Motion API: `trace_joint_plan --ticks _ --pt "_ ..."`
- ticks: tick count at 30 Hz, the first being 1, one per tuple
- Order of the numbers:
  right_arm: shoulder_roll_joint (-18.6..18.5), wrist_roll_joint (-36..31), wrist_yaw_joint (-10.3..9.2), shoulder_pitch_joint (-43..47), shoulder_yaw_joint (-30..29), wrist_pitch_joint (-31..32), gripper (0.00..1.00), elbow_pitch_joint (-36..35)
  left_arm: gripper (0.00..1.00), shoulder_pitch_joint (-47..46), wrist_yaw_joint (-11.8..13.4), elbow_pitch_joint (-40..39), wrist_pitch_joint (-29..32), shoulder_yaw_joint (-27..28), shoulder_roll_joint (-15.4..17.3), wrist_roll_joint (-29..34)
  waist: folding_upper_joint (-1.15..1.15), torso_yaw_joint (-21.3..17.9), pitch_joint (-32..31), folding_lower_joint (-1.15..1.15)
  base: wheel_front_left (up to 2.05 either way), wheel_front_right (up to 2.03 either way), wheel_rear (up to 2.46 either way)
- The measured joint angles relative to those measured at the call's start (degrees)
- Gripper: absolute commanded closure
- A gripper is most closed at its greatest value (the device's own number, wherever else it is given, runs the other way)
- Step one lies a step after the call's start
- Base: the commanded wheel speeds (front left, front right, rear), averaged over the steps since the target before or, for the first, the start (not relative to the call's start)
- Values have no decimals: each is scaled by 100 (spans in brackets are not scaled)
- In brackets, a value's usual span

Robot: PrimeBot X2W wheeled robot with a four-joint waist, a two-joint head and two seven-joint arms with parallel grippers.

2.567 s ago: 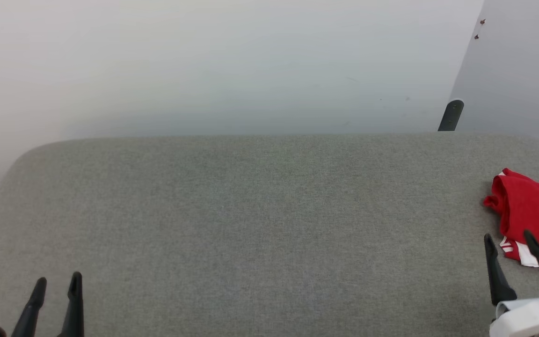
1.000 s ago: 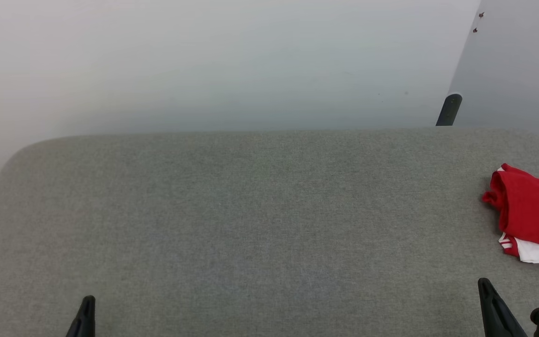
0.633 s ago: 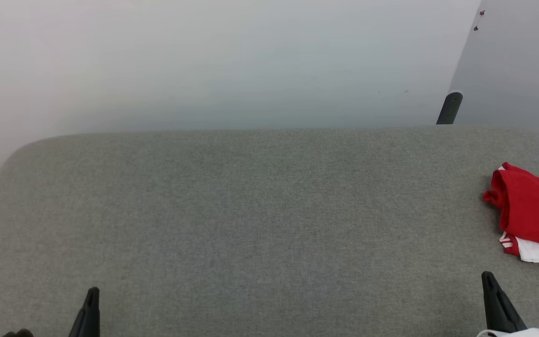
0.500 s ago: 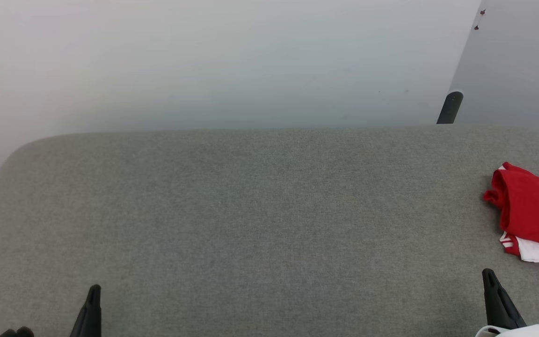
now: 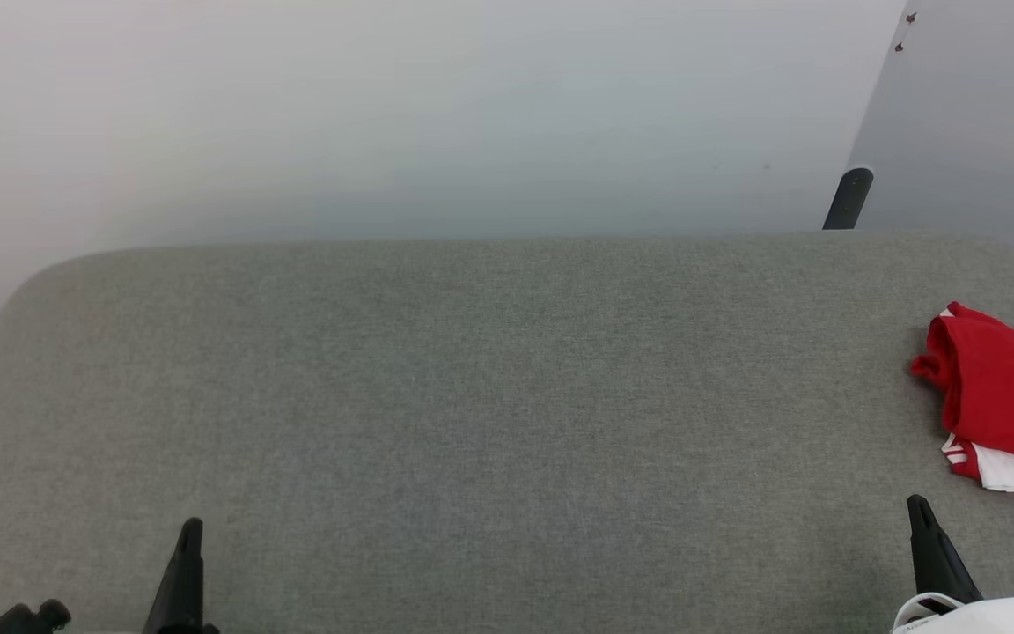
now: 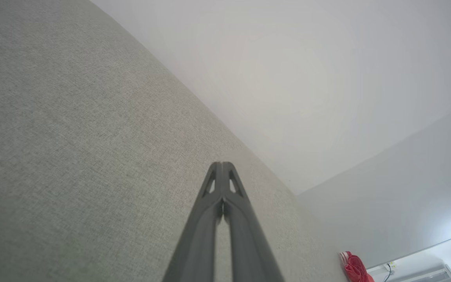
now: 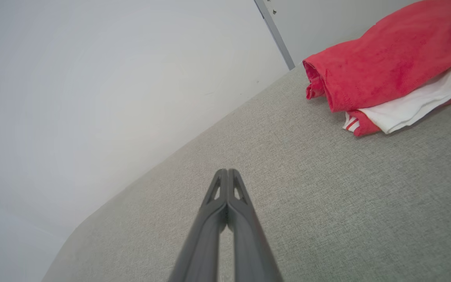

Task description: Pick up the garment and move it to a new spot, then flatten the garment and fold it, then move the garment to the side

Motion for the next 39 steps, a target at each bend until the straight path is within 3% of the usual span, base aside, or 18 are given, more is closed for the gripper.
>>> trace_joint_plan --ticks 39 --pt "149 2626 0 -407 -149 642 100 57 100 -600 0 280 658 155 -495 -1771 0 11 98 0 0 0 0"
